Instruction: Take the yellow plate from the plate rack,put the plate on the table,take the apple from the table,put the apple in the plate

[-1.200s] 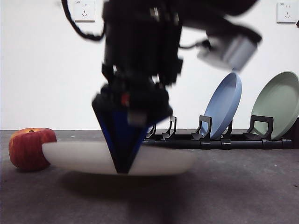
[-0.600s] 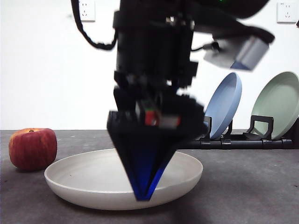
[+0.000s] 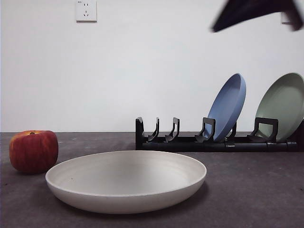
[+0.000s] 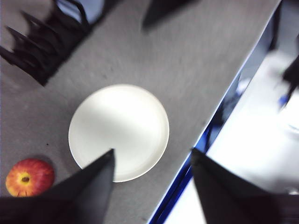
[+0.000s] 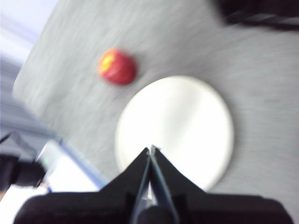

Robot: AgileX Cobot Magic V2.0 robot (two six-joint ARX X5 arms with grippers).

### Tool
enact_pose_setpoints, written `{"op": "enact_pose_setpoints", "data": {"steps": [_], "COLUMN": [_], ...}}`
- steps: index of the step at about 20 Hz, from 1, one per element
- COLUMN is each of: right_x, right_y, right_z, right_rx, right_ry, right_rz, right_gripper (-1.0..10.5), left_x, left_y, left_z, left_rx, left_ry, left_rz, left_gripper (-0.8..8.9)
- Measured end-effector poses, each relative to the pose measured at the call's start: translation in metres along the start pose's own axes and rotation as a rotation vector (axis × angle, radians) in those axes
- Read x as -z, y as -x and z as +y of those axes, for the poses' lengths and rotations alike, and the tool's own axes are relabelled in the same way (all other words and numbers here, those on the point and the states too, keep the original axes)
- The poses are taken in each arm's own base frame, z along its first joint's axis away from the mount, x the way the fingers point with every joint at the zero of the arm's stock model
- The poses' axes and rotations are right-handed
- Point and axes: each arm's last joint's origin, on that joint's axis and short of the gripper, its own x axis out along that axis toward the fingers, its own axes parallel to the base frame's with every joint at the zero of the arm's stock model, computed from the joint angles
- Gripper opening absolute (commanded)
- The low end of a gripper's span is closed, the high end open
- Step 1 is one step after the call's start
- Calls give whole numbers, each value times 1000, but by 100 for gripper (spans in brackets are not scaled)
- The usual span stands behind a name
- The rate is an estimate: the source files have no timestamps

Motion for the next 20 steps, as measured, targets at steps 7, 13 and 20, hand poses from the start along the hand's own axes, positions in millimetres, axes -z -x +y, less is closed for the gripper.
{"op": "enact_pose_setpoints", "data": {"steps": [7,13,20], "right_x": [-50,-72,-80], "right_y": [-75,-130,-196], "right_z": [58,93,123], "right_rx": [-23,-29,128], "right_ry": [146,241,390], "right_rz": [100,138,192], "right_gripper": [359,828,828], "left_x": [57,73,75], "left_y": [82,101,103], "left_z": [35,43,43], "left_rx": [-69,-42,-33], "left_ry": [265,344,351], "left_rz": [-212,-288,-296], "left_gripper": [-3,-3,-3]}}
